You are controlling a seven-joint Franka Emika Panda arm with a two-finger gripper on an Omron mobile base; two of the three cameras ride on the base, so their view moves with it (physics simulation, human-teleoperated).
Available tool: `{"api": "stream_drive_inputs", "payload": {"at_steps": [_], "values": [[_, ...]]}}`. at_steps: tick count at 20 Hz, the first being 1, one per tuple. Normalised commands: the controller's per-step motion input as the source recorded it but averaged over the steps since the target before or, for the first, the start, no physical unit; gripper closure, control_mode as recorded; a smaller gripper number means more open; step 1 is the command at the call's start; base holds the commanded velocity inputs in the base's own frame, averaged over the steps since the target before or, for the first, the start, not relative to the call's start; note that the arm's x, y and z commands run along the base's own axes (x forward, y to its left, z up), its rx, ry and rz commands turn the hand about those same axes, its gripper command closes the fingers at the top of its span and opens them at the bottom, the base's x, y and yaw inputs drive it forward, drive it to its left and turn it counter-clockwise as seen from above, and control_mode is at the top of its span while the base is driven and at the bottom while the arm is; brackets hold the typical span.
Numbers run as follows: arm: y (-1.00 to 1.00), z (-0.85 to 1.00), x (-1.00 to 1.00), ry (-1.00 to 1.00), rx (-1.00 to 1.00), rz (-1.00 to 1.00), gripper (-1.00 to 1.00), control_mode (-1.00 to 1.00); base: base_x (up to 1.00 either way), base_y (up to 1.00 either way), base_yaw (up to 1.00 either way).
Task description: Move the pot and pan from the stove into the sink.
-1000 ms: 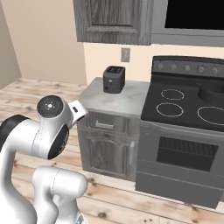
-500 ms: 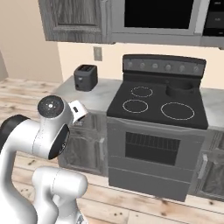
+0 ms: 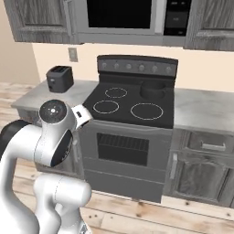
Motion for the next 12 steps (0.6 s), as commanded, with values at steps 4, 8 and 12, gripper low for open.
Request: {"api": "stream_drive_inputs", "payload": {"at_steps": [4, 8, 12], "values": [[0.00, 0.00, 0.00, 0.00, 0.00, 0.00, -1.00, 1.00, 0.14, -0.75, -0.08], [0.00, 0.00, 0.00, 0.00, 0.00, 0.00, -1.00, 1.00, 0.05, -0.65, -0.06], [0.00, 0.00, 0.00, 0.00, 0.00, 0.00, -1.00, 1.00, 0.00, -0.45, -0.02]]}}
